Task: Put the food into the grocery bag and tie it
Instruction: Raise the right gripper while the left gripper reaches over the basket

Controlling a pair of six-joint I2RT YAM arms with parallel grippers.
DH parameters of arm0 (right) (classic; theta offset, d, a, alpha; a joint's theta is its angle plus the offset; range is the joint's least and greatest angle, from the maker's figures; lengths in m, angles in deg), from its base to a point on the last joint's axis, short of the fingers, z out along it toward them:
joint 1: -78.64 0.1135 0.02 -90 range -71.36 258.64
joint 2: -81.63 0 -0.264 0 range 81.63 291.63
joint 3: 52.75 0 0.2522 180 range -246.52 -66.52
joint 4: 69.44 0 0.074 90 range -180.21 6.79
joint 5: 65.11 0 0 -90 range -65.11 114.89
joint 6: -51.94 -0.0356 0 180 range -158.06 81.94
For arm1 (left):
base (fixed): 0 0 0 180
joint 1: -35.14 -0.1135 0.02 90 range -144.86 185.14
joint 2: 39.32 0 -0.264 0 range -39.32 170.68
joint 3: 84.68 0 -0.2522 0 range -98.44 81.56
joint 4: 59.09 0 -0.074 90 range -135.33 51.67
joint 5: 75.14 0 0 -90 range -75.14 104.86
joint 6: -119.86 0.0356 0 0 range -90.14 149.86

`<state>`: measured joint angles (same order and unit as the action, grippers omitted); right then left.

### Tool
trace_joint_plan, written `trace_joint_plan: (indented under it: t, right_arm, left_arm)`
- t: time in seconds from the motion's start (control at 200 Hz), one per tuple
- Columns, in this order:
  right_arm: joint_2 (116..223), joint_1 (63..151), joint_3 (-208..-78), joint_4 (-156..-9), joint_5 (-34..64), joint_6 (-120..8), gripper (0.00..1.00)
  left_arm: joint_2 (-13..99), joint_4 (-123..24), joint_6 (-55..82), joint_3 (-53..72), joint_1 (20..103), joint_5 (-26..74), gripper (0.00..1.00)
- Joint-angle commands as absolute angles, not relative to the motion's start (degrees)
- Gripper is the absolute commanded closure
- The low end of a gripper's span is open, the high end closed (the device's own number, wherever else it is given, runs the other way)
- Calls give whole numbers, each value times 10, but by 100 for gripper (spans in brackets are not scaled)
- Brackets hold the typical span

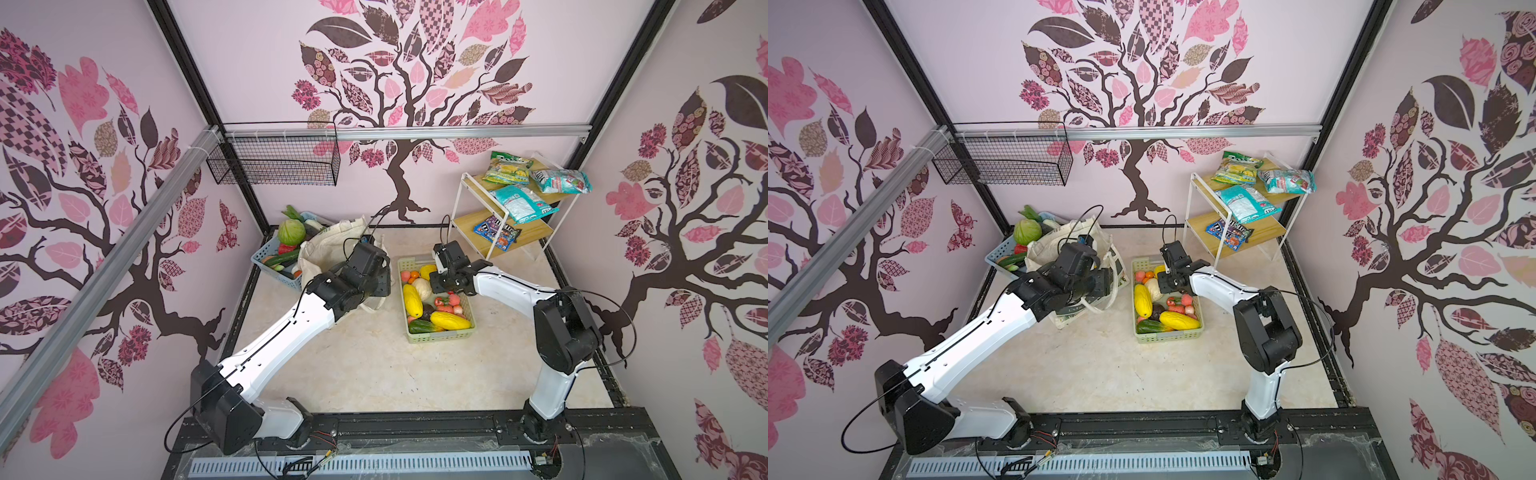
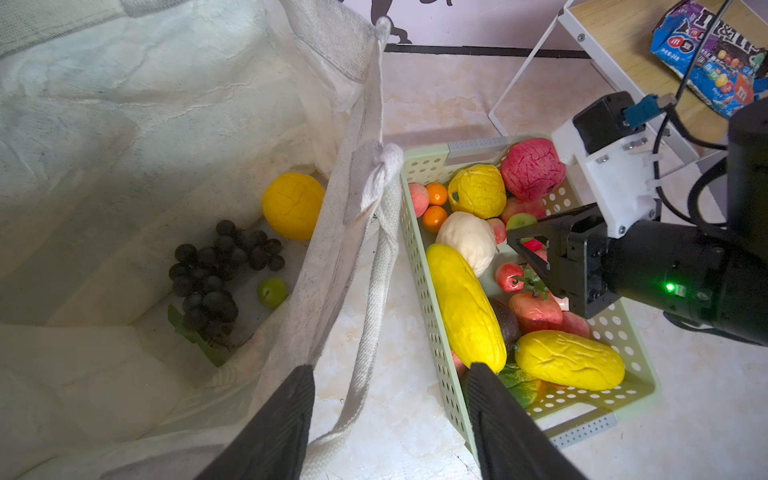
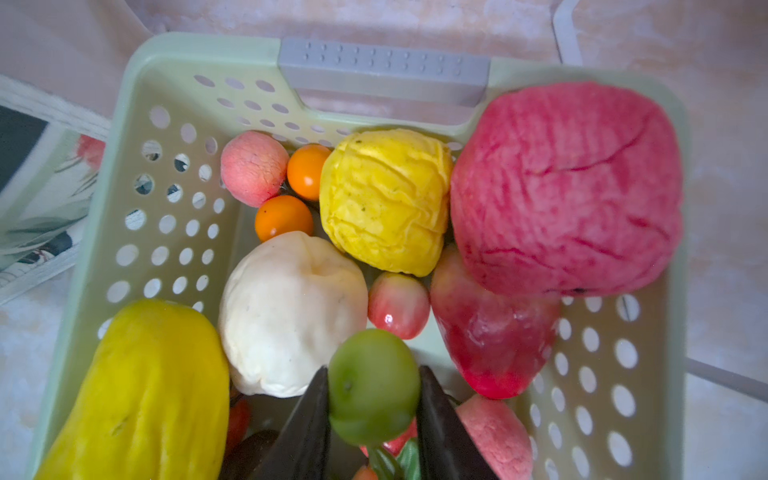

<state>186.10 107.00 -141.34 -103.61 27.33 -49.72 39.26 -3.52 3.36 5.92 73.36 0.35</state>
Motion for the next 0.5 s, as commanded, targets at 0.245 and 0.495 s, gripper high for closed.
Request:
trace_joint_plan:
  t: [0.245, 0.495]
  right_arm:
    - [1777, 1068, -1447, -1045, 181, -522, 64]
    - [1731, 1057, -1438, -1025, 107, -549, 62]
  left_arm:
    - [400, -79, 65, 57, 729, 215, 40]
    - [381, -169, 97, 107, 735, 329, 40]
